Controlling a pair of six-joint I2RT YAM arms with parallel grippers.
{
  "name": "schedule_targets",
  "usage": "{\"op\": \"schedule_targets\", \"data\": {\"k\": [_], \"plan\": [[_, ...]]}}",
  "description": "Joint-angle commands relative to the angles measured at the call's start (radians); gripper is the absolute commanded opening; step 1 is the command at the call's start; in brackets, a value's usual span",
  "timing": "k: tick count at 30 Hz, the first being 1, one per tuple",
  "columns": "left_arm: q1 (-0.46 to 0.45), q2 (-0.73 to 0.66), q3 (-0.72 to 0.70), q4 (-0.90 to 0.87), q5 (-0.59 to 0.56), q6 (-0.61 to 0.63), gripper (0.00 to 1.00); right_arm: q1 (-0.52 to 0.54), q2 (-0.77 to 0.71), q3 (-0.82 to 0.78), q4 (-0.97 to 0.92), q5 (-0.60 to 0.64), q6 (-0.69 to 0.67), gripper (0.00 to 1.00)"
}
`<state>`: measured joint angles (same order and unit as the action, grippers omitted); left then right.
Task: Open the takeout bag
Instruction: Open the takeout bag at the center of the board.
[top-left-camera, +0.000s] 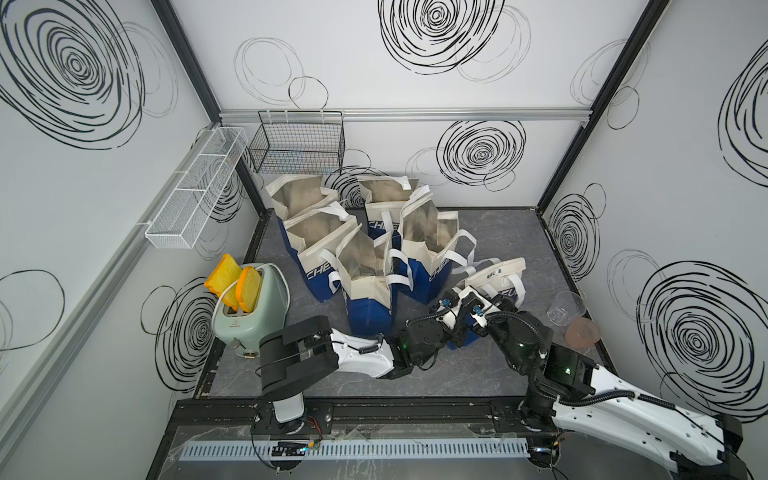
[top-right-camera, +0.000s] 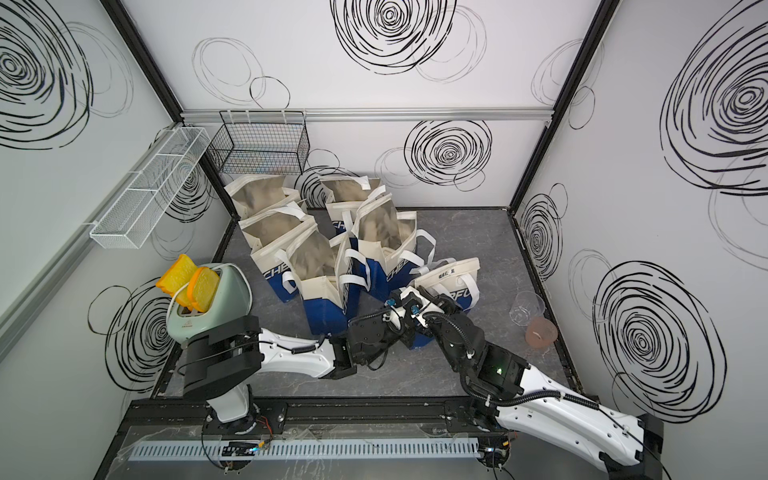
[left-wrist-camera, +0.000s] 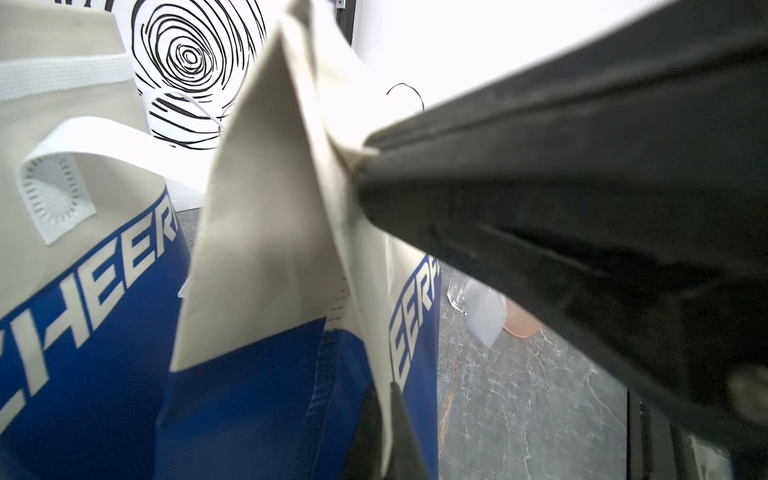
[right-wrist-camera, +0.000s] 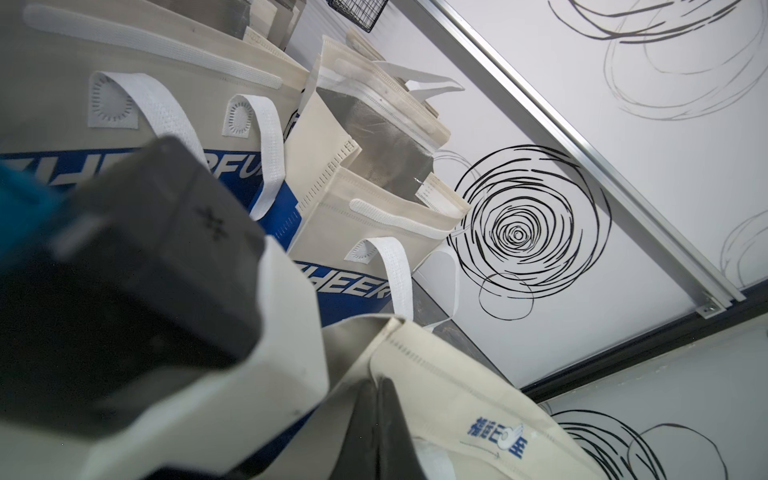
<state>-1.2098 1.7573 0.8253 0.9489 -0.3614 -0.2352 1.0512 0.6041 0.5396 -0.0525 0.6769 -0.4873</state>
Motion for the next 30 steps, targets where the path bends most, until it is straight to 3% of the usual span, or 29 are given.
{"op": "schedule_targets", "data": {"k": [1, 18, 30], "plan": [[-0.013, -0.001, 0.017, 0.027, -0.008, 0.018, 0.0, 0.001, 0.001, 0.005, 0.038, 0.106, -0.004, 0.0], [-0.01, 0.031, -0.029, 0.004, -0.017, -0.039, 0.0, -0.004, -0.064, 0.101, -0.059, 0.205, -0.04, 0.0], [-0.018, 0.036, -0.098, -0.019, -0.061, -0.079, 0.0, -0.107, -0.042, 0.16, -0.017, 0.123, -0.148, 0.0]]}}
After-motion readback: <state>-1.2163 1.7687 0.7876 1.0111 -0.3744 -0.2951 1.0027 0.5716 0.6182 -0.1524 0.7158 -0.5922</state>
